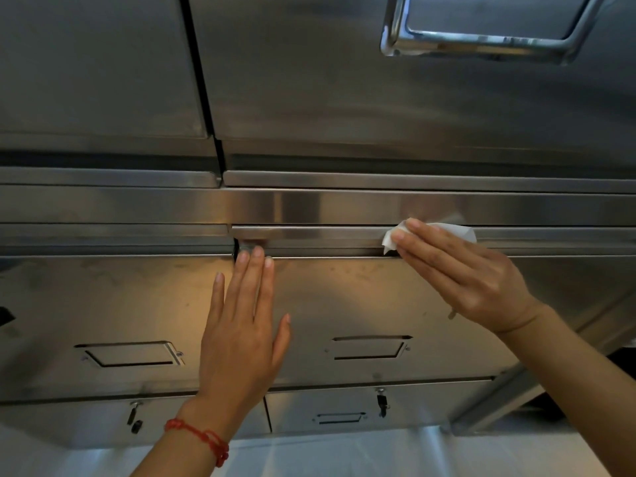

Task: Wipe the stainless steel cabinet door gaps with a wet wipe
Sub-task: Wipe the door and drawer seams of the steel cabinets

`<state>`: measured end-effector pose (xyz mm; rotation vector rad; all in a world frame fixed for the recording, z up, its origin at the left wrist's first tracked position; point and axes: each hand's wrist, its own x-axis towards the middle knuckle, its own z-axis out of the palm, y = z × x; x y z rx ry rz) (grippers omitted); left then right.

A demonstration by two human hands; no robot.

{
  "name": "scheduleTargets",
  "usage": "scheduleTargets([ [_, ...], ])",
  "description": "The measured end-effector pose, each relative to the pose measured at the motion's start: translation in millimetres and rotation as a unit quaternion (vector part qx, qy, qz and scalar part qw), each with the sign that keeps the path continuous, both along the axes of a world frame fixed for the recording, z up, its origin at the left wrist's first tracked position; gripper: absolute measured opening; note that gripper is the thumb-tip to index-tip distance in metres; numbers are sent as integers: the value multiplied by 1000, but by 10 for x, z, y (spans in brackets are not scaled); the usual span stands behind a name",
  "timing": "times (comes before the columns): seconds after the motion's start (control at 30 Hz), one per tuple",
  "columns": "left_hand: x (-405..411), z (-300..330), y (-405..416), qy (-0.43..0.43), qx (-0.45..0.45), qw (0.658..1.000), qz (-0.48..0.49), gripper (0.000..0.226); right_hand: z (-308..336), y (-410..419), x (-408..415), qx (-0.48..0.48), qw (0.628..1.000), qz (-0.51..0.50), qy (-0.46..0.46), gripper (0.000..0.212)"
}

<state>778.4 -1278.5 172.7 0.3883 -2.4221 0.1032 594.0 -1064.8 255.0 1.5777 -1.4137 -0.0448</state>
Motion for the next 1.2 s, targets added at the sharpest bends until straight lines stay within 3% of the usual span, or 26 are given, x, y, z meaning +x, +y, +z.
scheduleTargets([
  [0.57,2,26,37,-4,-2,1000,7,63,72,59,-5,45,998,1,34,25],
  [1.2,-1,10,27,-6,-6,1000,10,64,47,161,-49,68,998,-5,6,25],
])
